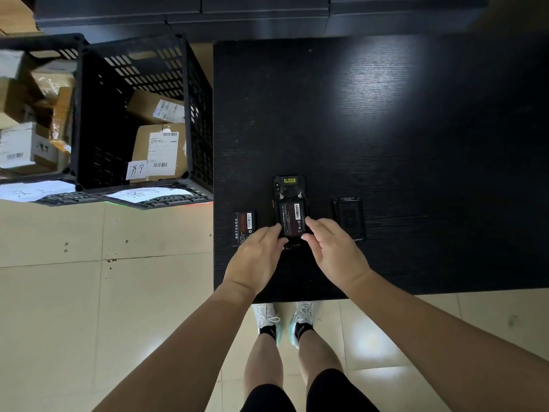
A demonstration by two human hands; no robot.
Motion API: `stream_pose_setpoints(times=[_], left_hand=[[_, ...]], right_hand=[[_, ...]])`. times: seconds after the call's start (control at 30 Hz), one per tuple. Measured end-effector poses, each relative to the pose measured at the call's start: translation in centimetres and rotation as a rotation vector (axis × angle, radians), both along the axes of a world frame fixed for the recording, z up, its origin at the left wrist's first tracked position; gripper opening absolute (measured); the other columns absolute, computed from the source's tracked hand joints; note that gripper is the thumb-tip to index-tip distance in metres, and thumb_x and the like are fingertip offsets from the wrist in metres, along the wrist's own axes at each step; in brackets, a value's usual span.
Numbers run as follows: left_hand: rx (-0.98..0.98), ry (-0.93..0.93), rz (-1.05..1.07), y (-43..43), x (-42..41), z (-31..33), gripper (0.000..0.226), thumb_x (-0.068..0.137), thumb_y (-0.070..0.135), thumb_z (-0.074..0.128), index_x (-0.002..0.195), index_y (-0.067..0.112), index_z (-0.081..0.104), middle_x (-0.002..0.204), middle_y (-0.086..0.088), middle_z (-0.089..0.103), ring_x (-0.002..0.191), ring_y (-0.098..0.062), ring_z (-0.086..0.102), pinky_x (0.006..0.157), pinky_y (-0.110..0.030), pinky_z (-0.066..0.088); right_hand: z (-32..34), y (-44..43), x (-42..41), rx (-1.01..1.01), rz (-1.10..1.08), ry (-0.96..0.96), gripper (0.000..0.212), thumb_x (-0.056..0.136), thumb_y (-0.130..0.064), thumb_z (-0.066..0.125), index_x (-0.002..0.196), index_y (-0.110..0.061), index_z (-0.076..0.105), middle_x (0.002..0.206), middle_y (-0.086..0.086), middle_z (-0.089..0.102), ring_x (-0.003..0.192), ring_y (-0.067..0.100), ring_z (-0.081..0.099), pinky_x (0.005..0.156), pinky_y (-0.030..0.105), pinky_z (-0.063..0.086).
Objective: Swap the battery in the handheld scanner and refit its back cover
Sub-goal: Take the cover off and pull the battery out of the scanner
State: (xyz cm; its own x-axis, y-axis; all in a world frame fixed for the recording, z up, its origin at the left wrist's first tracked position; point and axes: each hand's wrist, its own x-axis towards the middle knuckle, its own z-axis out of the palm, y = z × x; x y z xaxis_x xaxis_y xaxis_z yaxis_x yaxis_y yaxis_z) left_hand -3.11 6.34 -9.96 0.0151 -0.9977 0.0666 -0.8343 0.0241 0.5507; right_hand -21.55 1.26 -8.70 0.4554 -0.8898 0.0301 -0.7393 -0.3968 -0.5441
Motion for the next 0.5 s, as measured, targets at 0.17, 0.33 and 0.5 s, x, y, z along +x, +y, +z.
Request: stream_pose_setpoints(times=[0.17, 0.33, 0.5], left_hand=[[-0.026, -0.022, -0.007, -0.4, 0.2, 0.3, 0.032, 0.094, 0.024, 0.062, 0.112, -0.002, 0.071, 0.093, -0.011, 0.073, 0.078, -0.025, 0.072, 0.073, -0.032, 0.06], [-0.053, -0.039, 0.043, -0.2, -0.3, 0.2, 0.029, 0.094, 0.022, 0.061, 0.108, -0.001, 0.072, 0.092, -0.01, 0.072, 0.076, -0.023, 0.072, 0.071, -0.03, 0.059], [-0.004, -0.006, 0.102, -0.2, -1.0, 0.5, 0.024, 0.09, 0.016, 0.069, 0.107, 0.0, 0.071, 0.091, -0.01, 0.07, 0.075, -0.024, 0.07, 0.066, -0.031, 0.06]], right_hand=[[0.0, -0.1, 0.0, -0.007, 0.016, 0.015, 0.04, 0.092, -0.024, 0.056, 0.12, 0.004, 0.065, 0.102, 0.015, 0.068, 0.084, 0.027, 0.071, 0.072, 0.038, 0.063], [-0.2, 0.0, 0.4, 0.026, 0.004, -0.025, 0.039, 0.096, -0.022, 0.053, 0.124, 0.004, 0.062, 0.104, 0.014, 0.065, 0.089, 0.024, 0.068, 0.081, 0.034, 0.06], [0.0, 0.5, 1.0, 0.073, -0.055, -0.061, 0.039, 0.098, -0.021, 0.049, 0.127, 0.002, 0.06, 0.109, 0.012, 0.062, 0.095, 0.021, 0.064, 0.089, 0.026, 0.055]])
